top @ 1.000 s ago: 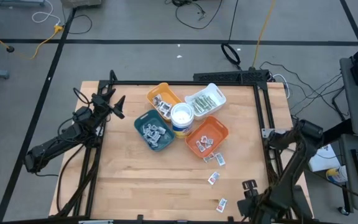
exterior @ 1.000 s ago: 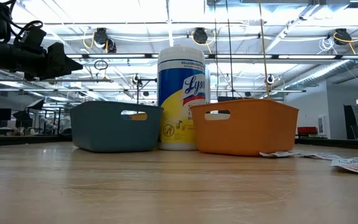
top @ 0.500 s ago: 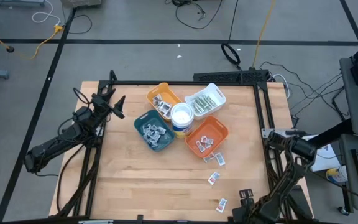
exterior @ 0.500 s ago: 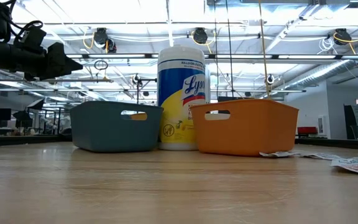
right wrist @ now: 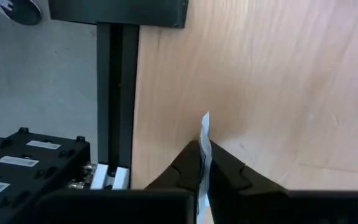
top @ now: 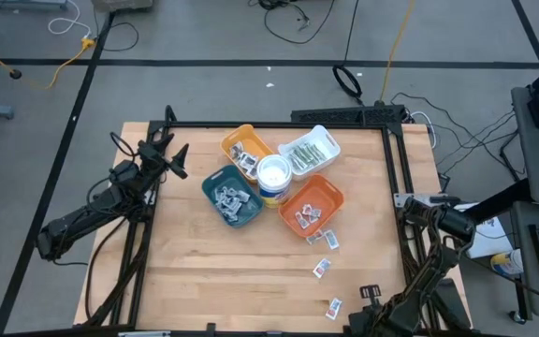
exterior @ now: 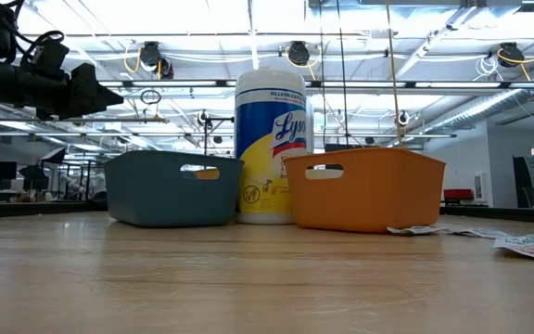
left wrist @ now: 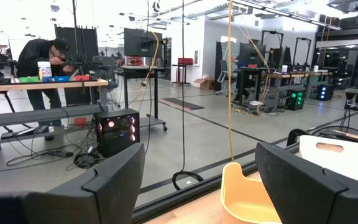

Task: Pick & Place First Aid Supplies
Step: Put the orange pad into the orange bin

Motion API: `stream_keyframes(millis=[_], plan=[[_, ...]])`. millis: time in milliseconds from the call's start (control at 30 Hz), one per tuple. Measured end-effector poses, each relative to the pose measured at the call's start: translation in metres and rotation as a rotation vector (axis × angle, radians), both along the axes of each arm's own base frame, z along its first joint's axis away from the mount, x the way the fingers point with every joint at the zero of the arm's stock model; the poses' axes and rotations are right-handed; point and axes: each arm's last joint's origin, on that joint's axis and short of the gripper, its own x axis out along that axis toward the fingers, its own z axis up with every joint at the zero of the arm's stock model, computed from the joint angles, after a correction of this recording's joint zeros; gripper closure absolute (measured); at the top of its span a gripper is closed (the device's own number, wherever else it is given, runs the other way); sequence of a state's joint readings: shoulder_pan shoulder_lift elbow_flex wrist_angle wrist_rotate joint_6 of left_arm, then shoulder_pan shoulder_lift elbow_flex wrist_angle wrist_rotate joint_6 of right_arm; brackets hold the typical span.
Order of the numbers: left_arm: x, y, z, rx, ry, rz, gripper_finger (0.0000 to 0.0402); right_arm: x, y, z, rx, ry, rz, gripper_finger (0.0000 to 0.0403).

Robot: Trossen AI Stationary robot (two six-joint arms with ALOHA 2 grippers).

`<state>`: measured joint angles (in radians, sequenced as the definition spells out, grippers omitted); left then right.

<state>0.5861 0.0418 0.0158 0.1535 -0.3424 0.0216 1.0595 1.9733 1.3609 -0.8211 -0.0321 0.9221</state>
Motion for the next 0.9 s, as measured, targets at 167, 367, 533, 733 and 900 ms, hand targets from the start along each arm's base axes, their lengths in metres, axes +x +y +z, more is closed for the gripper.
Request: stream_keyframes(millis=[167, 367, 533, 733, 900], plan=[[0.000, 0.000, 0.000, 0.000, 0.000, 0.000, 0.0094, 0.008, -0.010, 0.012, 0.011, -0.011, -0.052, 0.0398], [0.000, 0.000, 0.000, 0.000, 0.000, 0.000, 0.0094, 0.014, -0.034, 0.050, 0.040, -0.029, -0.105, 0.0400], [0.000, 0.000, 0.000, 0.000, 0.000, 0.000, 0.0094, 0.015, -0.061, 0.084, 0.050, -0.038, -0.153, 0.0400], [0.000, 0.000, 0.000, 0.000, 0.000, 0.000, 0.0094, 0.013, -0.088, 0.109, 0.037, -0.033, -0.188, 0.0401], [0.000, 0.000, 0.000, 0.000, 0.000, 0.000, 0.0094, 0.022, -0.104, 0.114, 0.035, -0.037, -0.205, 0.0401]])
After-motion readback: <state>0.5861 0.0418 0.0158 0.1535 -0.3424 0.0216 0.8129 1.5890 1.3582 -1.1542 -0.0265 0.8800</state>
